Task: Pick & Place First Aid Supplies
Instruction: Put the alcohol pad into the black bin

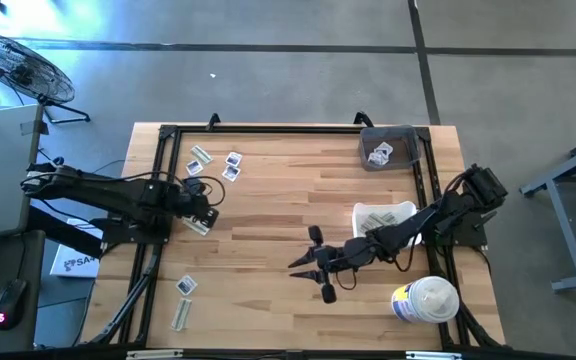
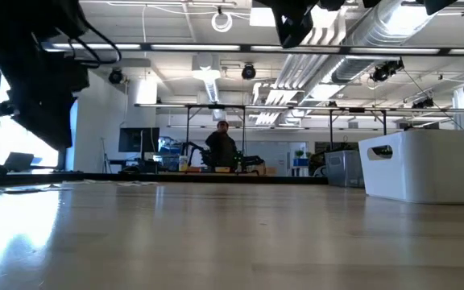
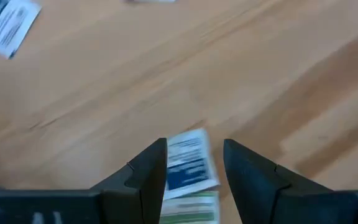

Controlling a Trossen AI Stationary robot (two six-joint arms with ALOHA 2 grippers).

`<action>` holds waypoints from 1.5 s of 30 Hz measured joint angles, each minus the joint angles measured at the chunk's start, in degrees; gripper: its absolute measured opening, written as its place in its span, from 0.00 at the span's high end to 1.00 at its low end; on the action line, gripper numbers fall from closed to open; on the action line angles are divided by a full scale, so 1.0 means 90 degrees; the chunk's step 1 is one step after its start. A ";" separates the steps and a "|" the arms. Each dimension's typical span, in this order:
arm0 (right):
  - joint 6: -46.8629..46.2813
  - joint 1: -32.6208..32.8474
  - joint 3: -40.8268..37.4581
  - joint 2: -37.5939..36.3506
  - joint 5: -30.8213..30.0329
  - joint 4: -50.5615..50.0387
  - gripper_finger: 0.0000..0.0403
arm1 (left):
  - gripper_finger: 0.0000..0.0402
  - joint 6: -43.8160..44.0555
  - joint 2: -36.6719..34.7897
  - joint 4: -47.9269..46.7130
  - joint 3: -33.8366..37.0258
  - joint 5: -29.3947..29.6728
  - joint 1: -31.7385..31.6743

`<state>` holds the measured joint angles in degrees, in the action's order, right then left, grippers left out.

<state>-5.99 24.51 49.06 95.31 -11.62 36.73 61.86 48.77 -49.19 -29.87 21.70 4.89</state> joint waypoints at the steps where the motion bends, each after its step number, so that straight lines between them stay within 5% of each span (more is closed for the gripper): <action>1: -0.0001 0.0000 0.0000 0.0000 0.0000 -0.0001 0.79 | 0.61 0.0095 0.0043 0.0019 0.0069 0.0047 0.0000; 28: 0.0006 -0.0012 -0.0005 0.0000 -0.0049 -0.0049 0.79 | 0.63 0.0472 0.0802 0.1320 0.1301 0.0249 0.0002; 40: 0.0049 -0.0012 -0.0005 0.0000 -0.0065 -0.0077 0.79 | 0.97 0.0862 0.0813 0.1310 0.1404 0.0416 0.0005; 45: 0.0333 -0.0015 -0.0005 0.0000 -0.0601 -0.0185 0.79 | 0.97 0.0996 0.0814 0.1362 0.1398 0.0463 0.0005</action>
<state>-2.99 24.38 49.01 95.31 -17.02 35.06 70.83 56.10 -36.93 -17.29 25.86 4.93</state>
